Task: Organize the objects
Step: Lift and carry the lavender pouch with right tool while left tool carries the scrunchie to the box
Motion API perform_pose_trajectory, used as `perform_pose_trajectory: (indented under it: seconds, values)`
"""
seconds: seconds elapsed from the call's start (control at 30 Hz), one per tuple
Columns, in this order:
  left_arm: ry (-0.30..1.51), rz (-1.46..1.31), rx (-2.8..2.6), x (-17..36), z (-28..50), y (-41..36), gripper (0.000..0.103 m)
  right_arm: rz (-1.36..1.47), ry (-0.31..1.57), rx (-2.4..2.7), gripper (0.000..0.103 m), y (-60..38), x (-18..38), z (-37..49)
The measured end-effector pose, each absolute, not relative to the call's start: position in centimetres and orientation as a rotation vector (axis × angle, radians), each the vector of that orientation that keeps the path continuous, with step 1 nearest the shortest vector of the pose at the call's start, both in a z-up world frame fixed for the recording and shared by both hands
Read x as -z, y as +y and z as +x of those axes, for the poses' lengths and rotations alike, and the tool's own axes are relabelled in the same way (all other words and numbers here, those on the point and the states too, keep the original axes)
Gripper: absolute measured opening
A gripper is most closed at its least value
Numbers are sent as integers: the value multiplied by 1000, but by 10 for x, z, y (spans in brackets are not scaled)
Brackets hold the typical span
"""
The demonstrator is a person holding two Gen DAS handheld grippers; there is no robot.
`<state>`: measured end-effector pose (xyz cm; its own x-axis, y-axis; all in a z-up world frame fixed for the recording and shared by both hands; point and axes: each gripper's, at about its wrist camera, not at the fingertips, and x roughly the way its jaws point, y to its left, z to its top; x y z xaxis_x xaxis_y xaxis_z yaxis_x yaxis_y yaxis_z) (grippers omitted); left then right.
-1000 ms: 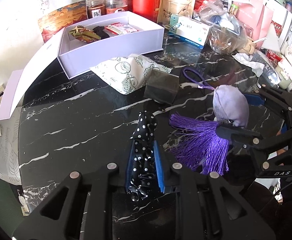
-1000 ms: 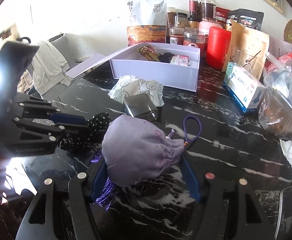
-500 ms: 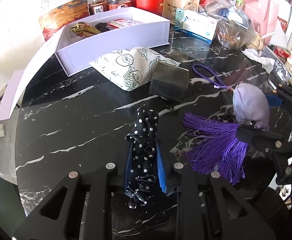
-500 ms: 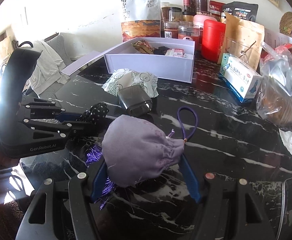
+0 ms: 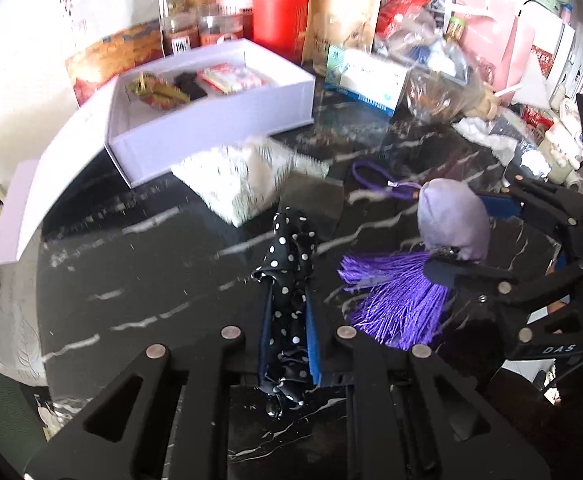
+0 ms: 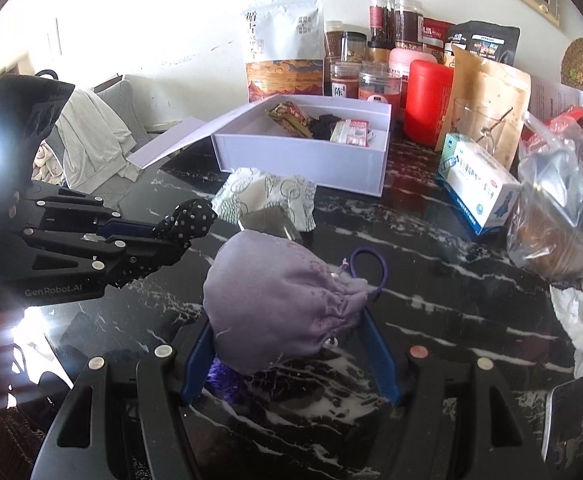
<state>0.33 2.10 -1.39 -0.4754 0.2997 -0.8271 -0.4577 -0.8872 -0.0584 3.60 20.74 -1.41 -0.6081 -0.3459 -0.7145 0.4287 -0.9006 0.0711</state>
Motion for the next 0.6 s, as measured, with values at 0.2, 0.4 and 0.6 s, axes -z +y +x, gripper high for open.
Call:
perform_pose_trajectory:
  seconds: [0.2, 0.4, 0.6]
  values:
    - [262, -1236, -2390, -12, -3, 25, 14, 1045, 155, 2497, 68, 208, 1, 28]
    - [254, -1211, -2396, -29, -14, 27, 14, 1016, 180, 2511, 68, 210, -15, 20]
    - [259, -1172, -2401, -45, -29, 30, 14, 987, 193, 2525, 68, 213, -29, 5]
